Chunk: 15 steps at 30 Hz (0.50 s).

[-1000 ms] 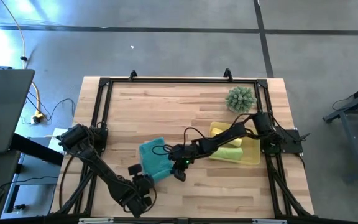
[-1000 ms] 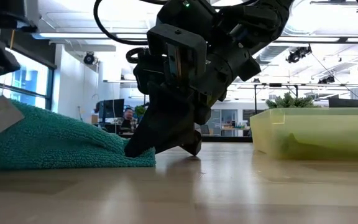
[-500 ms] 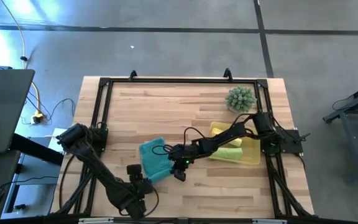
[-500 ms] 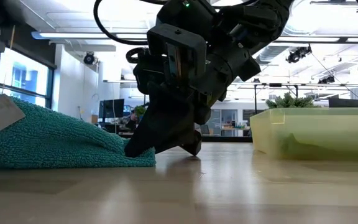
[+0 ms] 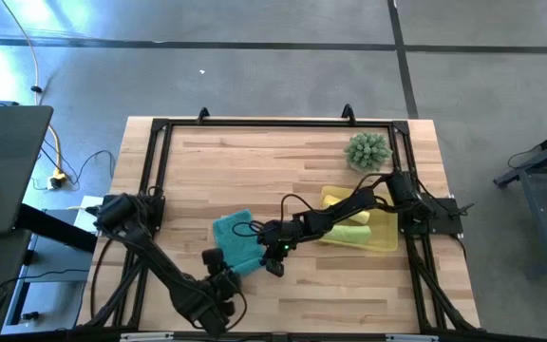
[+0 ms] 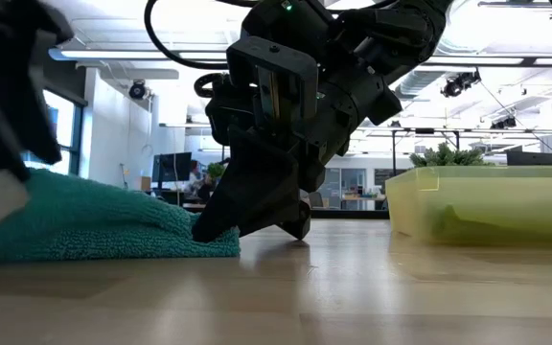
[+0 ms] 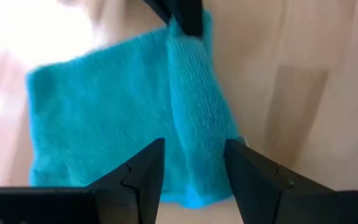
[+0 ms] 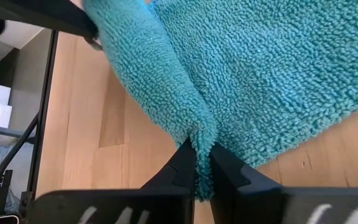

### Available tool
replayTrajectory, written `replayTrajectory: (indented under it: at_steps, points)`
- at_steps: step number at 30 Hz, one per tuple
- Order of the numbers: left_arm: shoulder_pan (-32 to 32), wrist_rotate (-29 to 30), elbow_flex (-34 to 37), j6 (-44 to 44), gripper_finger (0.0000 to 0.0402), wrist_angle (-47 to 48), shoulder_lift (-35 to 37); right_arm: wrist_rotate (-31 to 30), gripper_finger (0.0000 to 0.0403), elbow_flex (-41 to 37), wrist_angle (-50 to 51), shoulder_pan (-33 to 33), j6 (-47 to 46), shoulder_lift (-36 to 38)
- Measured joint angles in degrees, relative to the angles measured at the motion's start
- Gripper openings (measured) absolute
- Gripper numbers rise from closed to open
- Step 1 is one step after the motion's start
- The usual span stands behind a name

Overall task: Roll microfiber towels into tight, uniform cylinder then place into a basket
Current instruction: Roll the blue microfiber towel

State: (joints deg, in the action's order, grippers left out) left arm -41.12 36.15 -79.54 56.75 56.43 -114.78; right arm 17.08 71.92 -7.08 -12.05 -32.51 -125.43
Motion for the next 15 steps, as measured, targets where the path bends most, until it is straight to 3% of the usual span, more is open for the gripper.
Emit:
replayTrajectory:
  at_steps: [15]
  points:
    - [-0.5, -2.7, 0.1, 4.9, 0.0159, -1.8, -0.4, 0.0, 0.0012, 0.0, -0.1, 0.0, 0.0, 0.0]
